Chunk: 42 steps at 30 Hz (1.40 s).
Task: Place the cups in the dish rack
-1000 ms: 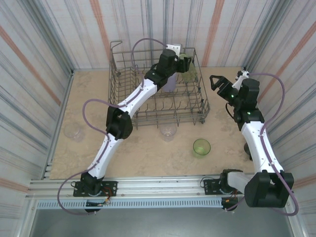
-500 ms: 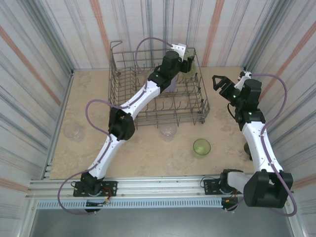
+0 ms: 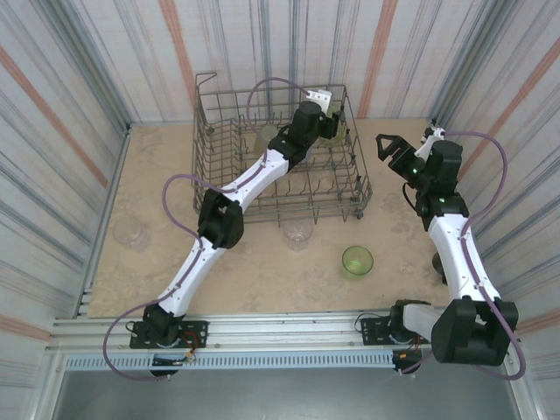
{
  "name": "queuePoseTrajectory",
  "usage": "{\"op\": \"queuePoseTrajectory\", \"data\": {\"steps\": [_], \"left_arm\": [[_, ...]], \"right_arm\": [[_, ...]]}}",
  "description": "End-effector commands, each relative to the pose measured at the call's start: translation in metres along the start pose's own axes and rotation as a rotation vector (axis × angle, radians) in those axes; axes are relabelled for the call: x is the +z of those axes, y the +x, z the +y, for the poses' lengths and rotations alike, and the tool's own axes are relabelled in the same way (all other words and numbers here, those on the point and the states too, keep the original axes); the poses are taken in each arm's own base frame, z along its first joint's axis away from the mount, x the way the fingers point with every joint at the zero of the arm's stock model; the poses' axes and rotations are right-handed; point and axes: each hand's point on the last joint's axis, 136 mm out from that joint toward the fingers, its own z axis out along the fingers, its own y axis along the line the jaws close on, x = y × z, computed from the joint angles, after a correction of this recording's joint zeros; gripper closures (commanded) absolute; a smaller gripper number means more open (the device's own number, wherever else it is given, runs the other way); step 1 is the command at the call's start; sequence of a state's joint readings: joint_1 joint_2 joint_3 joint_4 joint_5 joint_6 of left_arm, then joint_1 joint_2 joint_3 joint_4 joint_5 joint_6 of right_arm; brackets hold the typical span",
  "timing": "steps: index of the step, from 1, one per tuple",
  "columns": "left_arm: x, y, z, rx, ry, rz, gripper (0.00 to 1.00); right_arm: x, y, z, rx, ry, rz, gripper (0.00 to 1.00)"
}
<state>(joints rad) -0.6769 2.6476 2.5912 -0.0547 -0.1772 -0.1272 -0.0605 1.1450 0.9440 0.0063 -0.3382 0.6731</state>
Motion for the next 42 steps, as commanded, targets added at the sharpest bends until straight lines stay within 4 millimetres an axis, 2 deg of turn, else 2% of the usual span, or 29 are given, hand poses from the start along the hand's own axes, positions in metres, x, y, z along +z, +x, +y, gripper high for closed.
{"op": "queuePoseTrajectory", "data": {"steps": [1, 8, 11, 13, 20, 22, 24, 26, 30, 37, 42], "left_arm": [[-0.005, -0.023, -0.004, 0.008, -0.01, -0.062, 1.0], [0.001, -0.007, -0.009, 0.05, -0.019, -0.043, 0.99], [0.002, 0.001, -0.011, 0.069, -0.019, -0.027, 0.94], [0.003, 0.005, -0.013, 0.082, -0.018, -0.022, 0.87], [0.002, 0.002, -0.028, 0.128, 0.009, -0.05, 0.74], [0.002, 0.001, -0.03, 0.13, 0.011, -0.056, 0.67], [0.0, -0.002, -0.032, 0.121, 0.016, -0.06, 0.48], [-0.003, -0.006, -0.035, 0.106, 0.025, -0.062, 0.34], [-0.008, -0.014, -0.04, 0.085, 0.036, -0.079, 0.15], [-0.015, -0.024, -0.048, 0.069, 0.048, -0.086, 0.05], [-0.034, -0.046, -0.065, 0.069, 0.071, -0.108, 0.01]], "right_arm": [[0.002, -0.001, -0.001, 0.014, -0.011, -0.003, 0.02], [0.002, -0.001, -0.002, 0.021, -0.01, -0.004, 0.02], [0.002, -0.002, -0.003, 0.025, -0.01, -0.003, 0.02], [0.002, -0.002, -0.003, 0.026, -0.011, -0.003, 0.02], [0.002, -0.002, -0.002, 0.03, -0.015, -0.004, 0.02], [0.001, -0.002, -0.002, 0.03, -0.015, -0.005, 0.02], [0.001, -0.002, -0.002, 0.03, -0.015, -0.006, 0.02], [0.0, -0.002, -0.002, 0.03, -0.015, -0.006, 0.02], [0.0, -0.002, -0.001, 0.029, -0.017, -0.007, 0.01], [-0.003, -0.003, 0.002, 0.028, -0.022, -0.009, 0.01], [-0.003, -0.003, 0.002, 0.032, -0.024, -0.01, 0.01]]}}
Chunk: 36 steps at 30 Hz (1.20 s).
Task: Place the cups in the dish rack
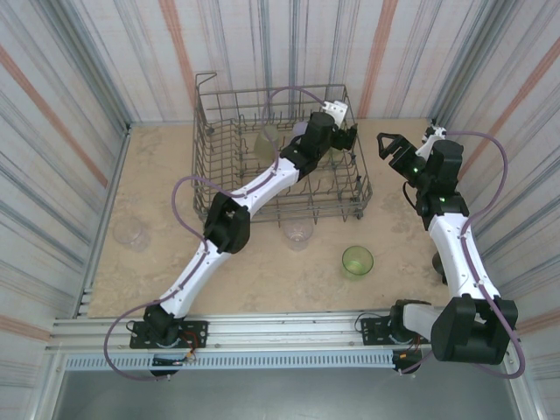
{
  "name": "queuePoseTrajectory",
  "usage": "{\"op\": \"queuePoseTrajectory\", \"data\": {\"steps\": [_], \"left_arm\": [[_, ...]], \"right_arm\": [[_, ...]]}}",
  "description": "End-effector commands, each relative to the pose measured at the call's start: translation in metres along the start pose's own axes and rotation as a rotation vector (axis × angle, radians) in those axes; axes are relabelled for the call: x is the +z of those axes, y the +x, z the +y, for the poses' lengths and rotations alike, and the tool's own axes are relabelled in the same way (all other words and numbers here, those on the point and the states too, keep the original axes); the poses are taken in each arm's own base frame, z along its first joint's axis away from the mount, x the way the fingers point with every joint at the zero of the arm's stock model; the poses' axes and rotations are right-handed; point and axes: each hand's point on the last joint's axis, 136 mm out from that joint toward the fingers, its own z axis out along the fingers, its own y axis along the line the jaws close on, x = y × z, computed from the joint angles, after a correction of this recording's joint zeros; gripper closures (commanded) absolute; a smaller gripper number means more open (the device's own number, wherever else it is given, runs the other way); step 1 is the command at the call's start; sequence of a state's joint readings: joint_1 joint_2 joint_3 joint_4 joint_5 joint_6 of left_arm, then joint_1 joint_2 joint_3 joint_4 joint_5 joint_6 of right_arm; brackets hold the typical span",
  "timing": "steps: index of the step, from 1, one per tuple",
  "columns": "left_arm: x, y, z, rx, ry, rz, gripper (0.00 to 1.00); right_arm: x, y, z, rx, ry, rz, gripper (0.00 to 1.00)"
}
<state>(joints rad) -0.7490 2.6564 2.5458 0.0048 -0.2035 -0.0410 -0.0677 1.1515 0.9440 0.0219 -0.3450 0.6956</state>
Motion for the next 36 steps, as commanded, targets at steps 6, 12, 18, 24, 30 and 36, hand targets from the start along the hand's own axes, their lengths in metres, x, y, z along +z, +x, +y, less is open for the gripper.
{"op": "queuePoseTrajectory", "data": {"steps": [6, 12, 18, 24, 30, 36], "left_arm": [[-0.063, -0.09, -0.047, 0.027, 0.065, -0.135, 0.01], [-0.075, -0.092, -0.041, 0.099, -0.01, -0.09, 0.01], [-0.097, -0.096, -0.026, 0.087, -0.058, -0.044, 0.01], [-0.125, -0.09, -0.016, 0.056, -0.068, 0.007, 0.01], [-0.153, -0.084, -0.001, 0.074, -0.102, 0.07, 0.01], [-0.179, -0.078, 0.008, 0.105, -0.104, 0.114, 0.01]], "right_arm": [[-0.006, -0.002, 0.004, 0.012, -0.017, -0.009, 0.01], [-0.004, 0.0, 0.006, 0.035, -0.025, 0.017, 0.0], [0.002, 0.006, 0.008, 0.061, -0.03, 0.071, 0.01], [0.004, 0.01, 0.007, 0.073, -0.016, 0.103, 0.01], [0.003, 0.013, 0.003, 0.078, 0.023, 0.117, 0.01], [-0.001, 0.02, -0.001, 0.071, 0.085, 0.128, 0.01]]}}
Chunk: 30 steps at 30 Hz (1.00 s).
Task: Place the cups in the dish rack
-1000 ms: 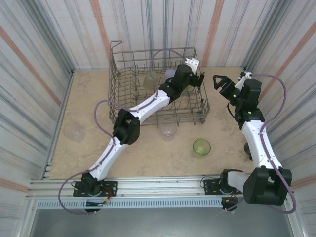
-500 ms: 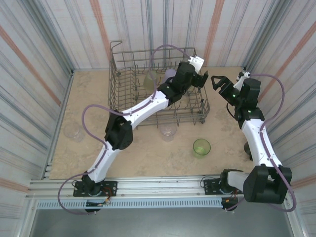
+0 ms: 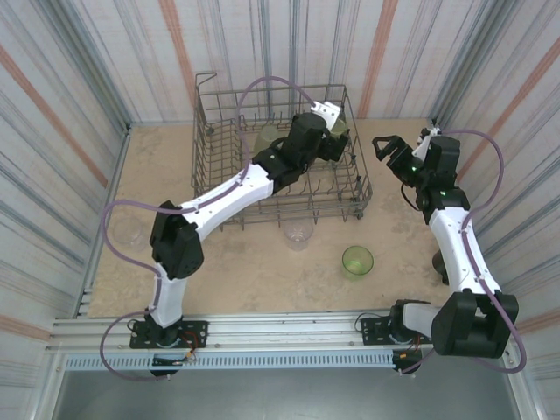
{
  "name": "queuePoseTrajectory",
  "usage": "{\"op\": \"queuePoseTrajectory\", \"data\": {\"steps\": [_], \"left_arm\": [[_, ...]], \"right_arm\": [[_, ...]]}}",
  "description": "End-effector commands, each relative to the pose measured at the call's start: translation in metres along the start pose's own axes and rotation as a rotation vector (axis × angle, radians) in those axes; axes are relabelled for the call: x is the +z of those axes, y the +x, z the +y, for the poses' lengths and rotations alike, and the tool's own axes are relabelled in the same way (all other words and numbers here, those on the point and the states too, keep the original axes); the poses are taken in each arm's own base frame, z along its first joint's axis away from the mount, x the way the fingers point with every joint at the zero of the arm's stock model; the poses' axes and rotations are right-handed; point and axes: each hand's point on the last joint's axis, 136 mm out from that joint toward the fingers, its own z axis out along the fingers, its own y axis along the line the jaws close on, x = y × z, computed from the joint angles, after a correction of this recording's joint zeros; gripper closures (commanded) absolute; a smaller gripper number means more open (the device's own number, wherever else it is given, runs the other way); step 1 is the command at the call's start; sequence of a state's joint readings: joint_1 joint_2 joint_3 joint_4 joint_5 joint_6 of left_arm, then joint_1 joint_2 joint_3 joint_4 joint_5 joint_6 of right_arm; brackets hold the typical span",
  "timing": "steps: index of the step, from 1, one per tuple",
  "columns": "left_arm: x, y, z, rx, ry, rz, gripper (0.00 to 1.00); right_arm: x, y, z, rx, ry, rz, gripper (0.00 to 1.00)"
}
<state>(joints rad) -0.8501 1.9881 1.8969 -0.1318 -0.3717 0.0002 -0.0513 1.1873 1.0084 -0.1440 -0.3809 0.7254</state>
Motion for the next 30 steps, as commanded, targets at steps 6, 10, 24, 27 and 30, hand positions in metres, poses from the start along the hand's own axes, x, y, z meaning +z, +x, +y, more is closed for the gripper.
{"op": "queuePoseTrajectory", "data": {"steps": [6, 10, 24, 27, 30], "left_arm": [[-0.042, 0.006, 0.028, -0.009, 0.005, 0.057, 0.01], [-0.058, 0.014, 0.044, -0.02, 0.019, 0.104, 0.01], [-0.102, 0.048, 0.111, -0.083, 0.009, 0.169, 0.01], [-0.105, 0.052, 0.115, -0.065, 0.003, 0.176, 0.01], [-0.109, 0.051, 0.115, -0.047, 0.012, 0.178, 0.01]], "right_arm": [[-0.012, 0.004, -0.008, -0.039, 0.156, 0.014, 0.01], [-0.015, 0.009, -0.014, -0.086, 0.247, 0.068, 0.01], [-0.032, 0.017, -0.059, -0.121, 0.523, 0.175, 0.01], [-0.036, 0.018, -0.067, -0.113, 0.568, 0.197, 0.01], [-0.039, 0.02, -0.074, -0.09, 0.589, 0.216, 0.01]]}}
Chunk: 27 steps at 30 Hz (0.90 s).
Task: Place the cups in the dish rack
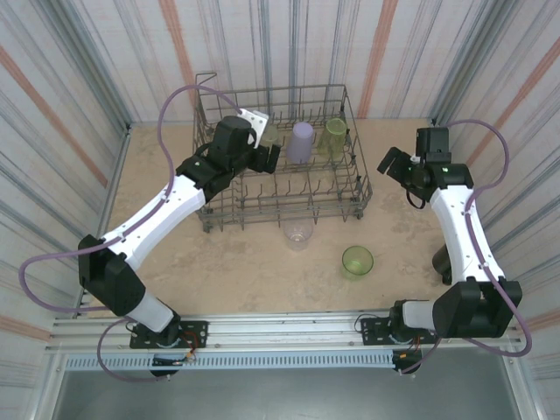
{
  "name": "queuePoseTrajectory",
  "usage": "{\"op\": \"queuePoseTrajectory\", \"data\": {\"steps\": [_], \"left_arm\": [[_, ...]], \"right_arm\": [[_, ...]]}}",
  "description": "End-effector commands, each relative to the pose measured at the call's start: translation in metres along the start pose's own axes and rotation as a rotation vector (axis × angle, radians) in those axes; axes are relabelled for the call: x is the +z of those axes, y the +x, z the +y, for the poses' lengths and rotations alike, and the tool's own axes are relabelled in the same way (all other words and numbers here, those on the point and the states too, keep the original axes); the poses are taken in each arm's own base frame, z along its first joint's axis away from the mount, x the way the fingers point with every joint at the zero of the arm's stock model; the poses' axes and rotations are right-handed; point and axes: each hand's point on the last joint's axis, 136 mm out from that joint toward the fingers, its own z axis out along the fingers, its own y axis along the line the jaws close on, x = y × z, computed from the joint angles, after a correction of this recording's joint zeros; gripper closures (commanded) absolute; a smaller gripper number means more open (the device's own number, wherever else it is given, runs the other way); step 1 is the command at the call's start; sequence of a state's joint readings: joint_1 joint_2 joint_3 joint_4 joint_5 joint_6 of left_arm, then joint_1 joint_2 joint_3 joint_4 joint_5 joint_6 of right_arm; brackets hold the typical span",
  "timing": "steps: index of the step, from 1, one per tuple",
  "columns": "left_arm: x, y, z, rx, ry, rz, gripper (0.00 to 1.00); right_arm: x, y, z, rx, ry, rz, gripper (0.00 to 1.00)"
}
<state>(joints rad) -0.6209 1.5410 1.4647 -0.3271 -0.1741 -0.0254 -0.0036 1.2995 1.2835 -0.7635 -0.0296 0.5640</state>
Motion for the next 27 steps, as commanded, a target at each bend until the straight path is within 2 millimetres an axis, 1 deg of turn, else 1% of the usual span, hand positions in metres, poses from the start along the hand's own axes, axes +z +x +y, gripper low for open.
{"op": "queuePoseTrajectory", "data": {"steps": [1, 3, 5, 6, 9, 12, 15, 17, 19, 21, 27], "left_arm": [[-0.016, -0.005, -0.003, 0.015, 0.031, -0.017, 0.01], [-0.018, -0.004, -0.004, -0.015, 0.04, -0.018, 0.01], [-0.019, -0.001, -0.012, -0.024, 0.085, -0.021, 0.01], [-0.02, 0.0, -0.014, -0.021, 0.096, -0.022, 0.01], [-0.021, 0.006, -0.011, -0.021, 0.084, -0.014, 0.01], [-0.027, 0.009, -0.01, -0.008, 0.079, -0.002, 0.01], [-0.033, 0.006, -0.008, -0.01, 0.059, -0.027, 0.01], [-0.035, 0.006, -0.01, -0.012, 0.062, -0.029, 0.01], [-0.035, 0.006, -0.011, 0.006, 0.053, -0.027, 0.01], [-0.036, 0.006, -0.014, 0.028, 0.049, -0.022, 0.02], [-0.034, 0.011, -0.018, 0.091, 0.019, -0.01, 0.01]], "right_arm": [[-0.002, 0.006, -0.02, 0.014, 0.075, 0.049, 0.01], [0.002, 0.008, -0.032, 0.045, 0.093, 0.07, 0.01], [0.005, 0.008, -0.048, 0.122, 0.106, 0.105, 0.01], [0.005, 0.008, -0.053, 0.14, 0.108, 0.108, 0.01], [0.003, 0.004, -0.07, 0.163, 0.163, 0.084, 0.01], [0.001, 0.004, -0.089, 0.194, 0.216, 0.07, 0.01], [0.001, 0.009, -0.111, 0.24, 0.277, 0.082, 0.01], [-0.002, 0.014, -0.129, 0.291, 0.343, 0.097, 0.01], [-0.005, 0.019, -0.141, 0.304, 0.393, 0.103, 0.01], [-0.008, 0.024, -0.15, 0.3, 0.442, 0.096, 0.01], [-0.018, 0.028, -0.178, 0.301, 0.569, 0.066, 0.01]]}}
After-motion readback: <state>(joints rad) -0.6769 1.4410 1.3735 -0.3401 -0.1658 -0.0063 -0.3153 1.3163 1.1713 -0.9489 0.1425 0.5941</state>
